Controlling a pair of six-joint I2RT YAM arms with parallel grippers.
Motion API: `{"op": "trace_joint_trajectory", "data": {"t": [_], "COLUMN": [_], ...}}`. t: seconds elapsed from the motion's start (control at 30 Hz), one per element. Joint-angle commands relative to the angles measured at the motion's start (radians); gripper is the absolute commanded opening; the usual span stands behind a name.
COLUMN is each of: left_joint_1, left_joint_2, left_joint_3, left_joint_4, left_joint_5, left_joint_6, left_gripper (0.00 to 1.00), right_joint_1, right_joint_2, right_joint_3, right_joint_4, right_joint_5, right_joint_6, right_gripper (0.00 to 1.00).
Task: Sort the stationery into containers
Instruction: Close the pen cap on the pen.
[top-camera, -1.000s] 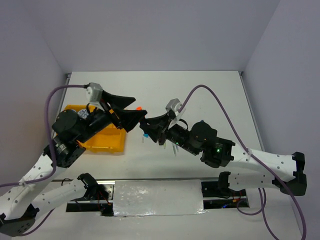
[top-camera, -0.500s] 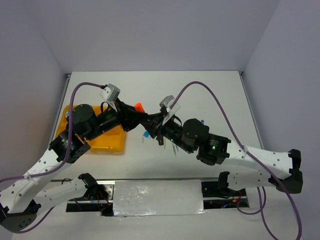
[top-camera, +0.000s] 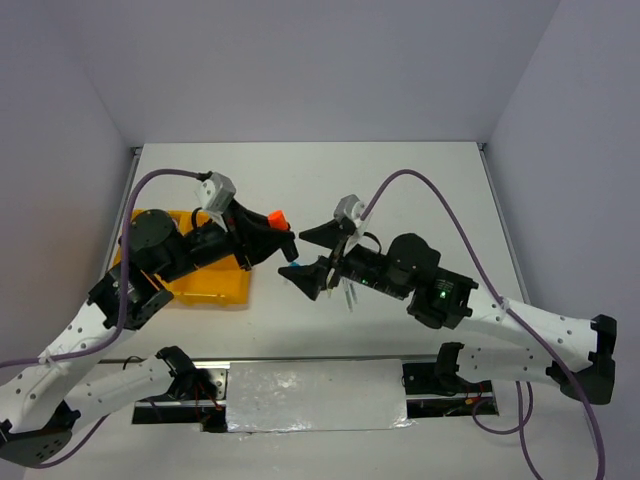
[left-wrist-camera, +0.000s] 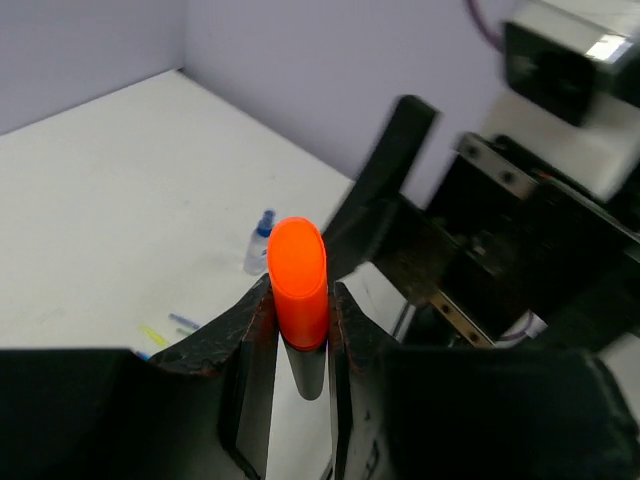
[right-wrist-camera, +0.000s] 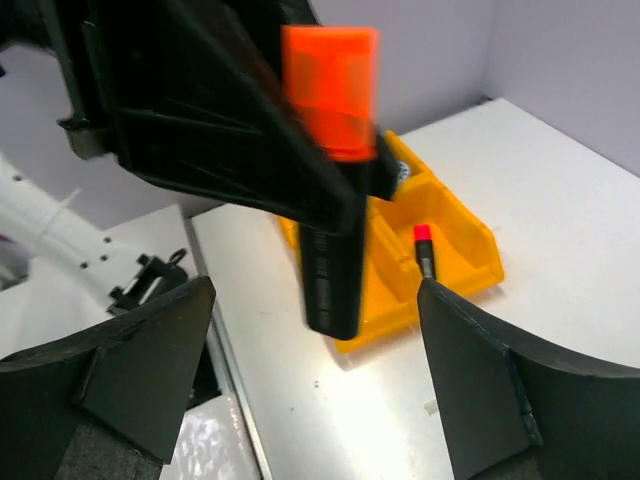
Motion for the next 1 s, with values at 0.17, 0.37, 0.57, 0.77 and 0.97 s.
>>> {"op": "trace_joint_trajectory", "data": {"t": [0.17, 0.37, 0.57, 0.77, 0.97], "left_joint_1": [-0.001, -0.001, -0.001, -0.001, -0.001], "left_joint_2": [-0.087, -0.064, -0.044, -0.03, -0.029], "left_joint_3": [-0.053, -0.039, -0.031, -0.039, -0.008], "left_joint_4": [0.28, 0.31, 0.273, 0.256, 0.219], "left_joint_5": [0.441, 0.536, 0.51, 0.48, 0.403], "left_joint_6": [0.014, -0.019, -0.002, -0.003, 0.006], "left_gripper": [0.0, 0.0, 0.0, 0.0, 0.04], "right_joint_1": [-0.181, -0.185, -0.185, -0.185, -0.184], "right_joint_2": [-0.109, -0.081, -0.046, -0.02, -0.006], "right_joint_3": [-0.058, -0.002, 0.024, 0.054, 0.038], "right_joint_4": [0.139, 0.125, 0.159, 0.162, 0.174], "right_joint_5": [-0.694, -0.722, -0.711, -0.693, -0.695], "right_joint_6": [0.144, 0.154, 0.164, 0.154, 0.149], "right_gripper": [0.89, 0.82, 0.72, 0.46, 0.02]}}
